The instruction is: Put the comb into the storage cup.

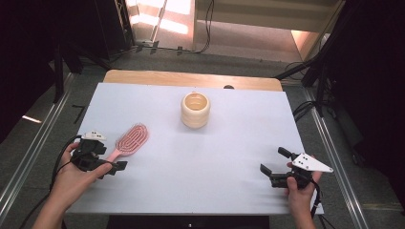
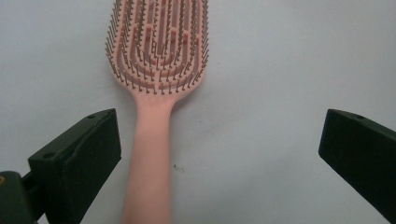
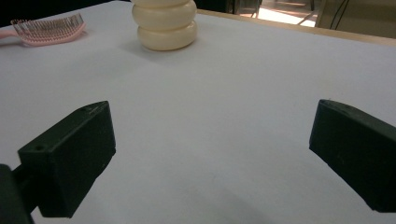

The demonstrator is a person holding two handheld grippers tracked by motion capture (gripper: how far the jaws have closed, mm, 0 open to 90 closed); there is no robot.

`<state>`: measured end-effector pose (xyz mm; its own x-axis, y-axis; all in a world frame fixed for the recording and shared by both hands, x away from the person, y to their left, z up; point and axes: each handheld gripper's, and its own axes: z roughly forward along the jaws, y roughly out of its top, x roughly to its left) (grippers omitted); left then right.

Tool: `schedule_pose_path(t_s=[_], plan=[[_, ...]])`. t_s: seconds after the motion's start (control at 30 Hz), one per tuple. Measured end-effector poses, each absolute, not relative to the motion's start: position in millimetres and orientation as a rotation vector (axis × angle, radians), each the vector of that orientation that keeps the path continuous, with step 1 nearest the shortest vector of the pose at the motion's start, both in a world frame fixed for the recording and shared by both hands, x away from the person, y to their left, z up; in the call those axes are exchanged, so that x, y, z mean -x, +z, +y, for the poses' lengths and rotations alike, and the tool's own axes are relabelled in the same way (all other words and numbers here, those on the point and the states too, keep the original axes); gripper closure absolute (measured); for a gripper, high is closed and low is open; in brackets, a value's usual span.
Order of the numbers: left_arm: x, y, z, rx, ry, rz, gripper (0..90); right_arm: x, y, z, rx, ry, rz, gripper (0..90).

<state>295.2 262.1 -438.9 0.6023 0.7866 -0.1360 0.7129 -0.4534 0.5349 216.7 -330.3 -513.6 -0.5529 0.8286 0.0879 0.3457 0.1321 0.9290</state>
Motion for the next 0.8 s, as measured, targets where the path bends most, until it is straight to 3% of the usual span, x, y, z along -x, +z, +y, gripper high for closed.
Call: schedule_pose_path(t_s=[0.37, 0.43, 0.6, 0.8], plan=[[-322.9, -447.3, 260.2, -2.438, 0.168, 1.261, 8.0, -216.7, -513.6, -330.5, -1.128, 1.415, 1.962, 0.0], [-326.0, -450.9, 259.3, -2.468, 0.149, 1.262, 14.9, -216.7, -513.6, -330.3, -1.127, 1.414, 1.964, 0.0], [-332.1, -457.7, 258.3, -2.514, 0.121, 1.271, 17.9, -216.6, -513.7, -330.4, -1.132, 1.416, 1.963, 0.0], [-335.9, -461.4, 257.9, -2.542, 0.094, 1.277, 37.0, -216.7, -513.7, -330.2, -1.133, 1.415, 1.962, 0.0]])
